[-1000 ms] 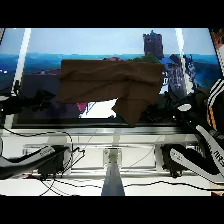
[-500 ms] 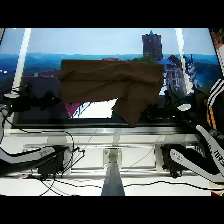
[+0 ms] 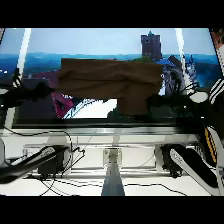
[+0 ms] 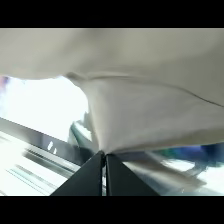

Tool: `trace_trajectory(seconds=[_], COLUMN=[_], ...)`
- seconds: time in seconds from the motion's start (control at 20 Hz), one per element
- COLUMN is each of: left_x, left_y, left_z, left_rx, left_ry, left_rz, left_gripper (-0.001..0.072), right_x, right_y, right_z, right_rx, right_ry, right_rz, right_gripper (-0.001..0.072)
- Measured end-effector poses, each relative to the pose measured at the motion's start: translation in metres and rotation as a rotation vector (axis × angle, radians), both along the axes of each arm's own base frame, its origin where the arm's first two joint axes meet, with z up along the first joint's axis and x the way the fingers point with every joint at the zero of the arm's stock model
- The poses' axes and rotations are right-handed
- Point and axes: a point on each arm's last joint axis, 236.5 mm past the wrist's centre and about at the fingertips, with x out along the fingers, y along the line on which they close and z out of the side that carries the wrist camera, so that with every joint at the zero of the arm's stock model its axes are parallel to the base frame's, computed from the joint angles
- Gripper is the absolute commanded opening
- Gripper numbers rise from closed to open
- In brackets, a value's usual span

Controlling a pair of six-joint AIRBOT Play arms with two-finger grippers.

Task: Fold the clothes and pants, and hang the long-sleeved shirts on hangers.

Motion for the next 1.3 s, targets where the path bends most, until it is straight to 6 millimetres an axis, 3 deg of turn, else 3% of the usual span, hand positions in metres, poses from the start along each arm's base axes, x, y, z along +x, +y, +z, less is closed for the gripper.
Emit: trace_trajectory(seconds=[0.15, 0.25, 0.35, 0.45, 0.75, 0.9, 1.1, 1.15, 1.2, 1.25, 1.3], left_x=[0.0, 0.003, 0.013, 0.029, 0.097, 0.125, 0.141, 0.142, 0.143, 0.144, 0.144], left_y=[-0.002, -0.001, -0.002, -0.008, -0.021, -0.016, 0.003, 0.007, 0.012, 0.015, 0.016], left_z=[0.05, 0.072, 0.08, 0.074, 0.028, 0.012, 0.001, 0.0, -0.001, -0.002, -0.003], left_rx=[0.053, 0.077, 0.091, 0.095, 0.081, 0.066, 0.069, 0.07, 0.07, 0.072, 0.071], left_ry=[-0.123, -0.182, -0.219, -0.228, -0.198, -0.179, -0.173, -0.172, -0.172, -0.172, -0.168], left_rz=[0.017, 0.057, 0.095, 0.118, 0.207, 0.248, 0.3, 0.311, 0.321, 0.329, 0.329], left_gripper=[0.0011, 0.001, 0.001, 0.001, 0.001, 0.0011, 0.0013, 0.0039, 0.0183, 0.0448, 0.0696], right_x=[0.009, 0.019, 0.037, 0.062, 0.155, 0.196, 0.233, 0.24, 0.245, 0.248, 0.25], right_y=[-0.001, -0.003, -0.006, -0.009, -0.019, -0.02, -0.025, -0.028, -0.031, -0.033, -0.033], right_z=[0.058, 0.08, 0.087, 0.081, 0.037, 0.018, 0.003, 0.003, 0.002, 0.002, 0.0], right_rx=[0.014, 0.034, 0.048, 0.047, 0.02, 0.018, 0.013, 0.009, 0.005, -0.002, -0.007], right_ry=[-0.139, -0.19, -0.222, -0.241, -0.211, -0.184, -0.189, -0.199, -0.21, -0.219, -0.221], right_rz=[-0.041, -0.102, -0.168, -0.238, -0.42, -0.463, -0.512, -0.526, -0.54, -0.547, -0.545], right_gripper=[0.0009, 0.0009, 0.0009, 0.0009, 0.001, 0.0011, 0.0012, 0.0067, 0.0385, 0.0647, 0.0687])
